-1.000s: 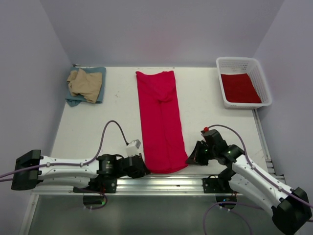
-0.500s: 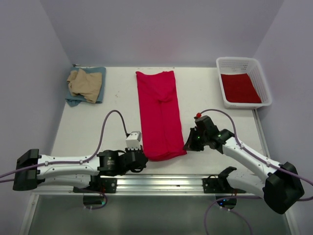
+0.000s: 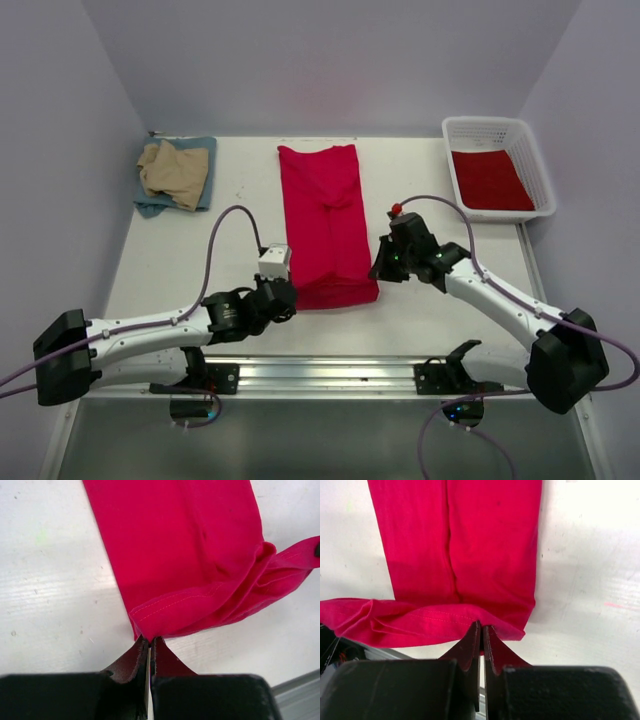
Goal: Fold and stack the t-shirts
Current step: Fold the tshirt
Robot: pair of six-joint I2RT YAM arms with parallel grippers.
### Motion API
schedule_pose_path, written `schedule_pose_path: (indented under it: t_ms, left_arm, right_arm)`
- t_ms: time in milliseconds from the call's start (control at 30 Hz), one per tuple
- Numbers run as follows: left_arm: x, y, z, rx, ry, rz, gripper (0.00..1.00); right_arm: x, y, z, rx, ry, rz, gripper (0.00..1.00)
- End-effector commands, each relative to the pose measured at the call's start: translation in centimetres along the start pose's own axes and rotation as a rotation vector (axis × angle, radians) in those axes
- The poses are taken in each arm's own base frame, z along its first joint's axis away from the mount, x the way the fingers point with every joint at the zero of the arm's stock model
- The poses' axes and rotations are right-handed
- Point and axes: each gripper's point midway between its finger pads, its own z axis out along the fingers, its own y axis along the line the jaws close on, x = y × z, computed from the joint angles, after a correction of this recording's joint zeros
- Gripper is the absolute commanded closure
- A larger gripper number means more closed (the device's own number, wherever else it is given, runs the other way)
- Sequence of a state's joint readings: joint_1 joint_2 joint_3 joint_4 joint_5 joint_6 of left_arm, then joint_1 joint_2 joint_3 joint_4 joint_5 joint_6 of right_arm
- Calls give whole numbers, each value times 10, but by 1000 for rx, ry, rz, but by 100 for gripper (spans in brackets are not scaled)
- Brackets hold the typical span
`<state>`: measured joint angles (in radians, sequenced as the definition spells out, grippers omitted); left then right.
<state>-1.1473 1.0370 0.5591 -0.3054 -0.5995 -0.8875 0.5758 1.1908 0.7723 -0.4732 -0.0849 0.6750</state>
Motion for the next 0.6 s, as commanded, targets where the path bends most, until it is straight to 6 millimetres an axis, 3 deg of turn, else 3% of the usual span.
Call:
schedule_pose_path:
  t_ms: [0, 133, 400, 567]
  left_arm:
    - [-36, -6, 10, 1, -120, 30, 100]
    - [-48, -4, 21, -10, -148, 63, 100]
    - [-82, -7, 47, 13, -208, 58, 100]
    - [-97, -4, 74, 27, -217, 53, 100]
  right_arm:
    - [-38, 14, 0, -2, -103, -58, 100]
    - [-60, 26, 2, -2, -142, -92, 100]
    - [-100, 26, 20, 63, -202, -118, 100]
    - [-125, 22, 43, 99, -208, -105, 100]
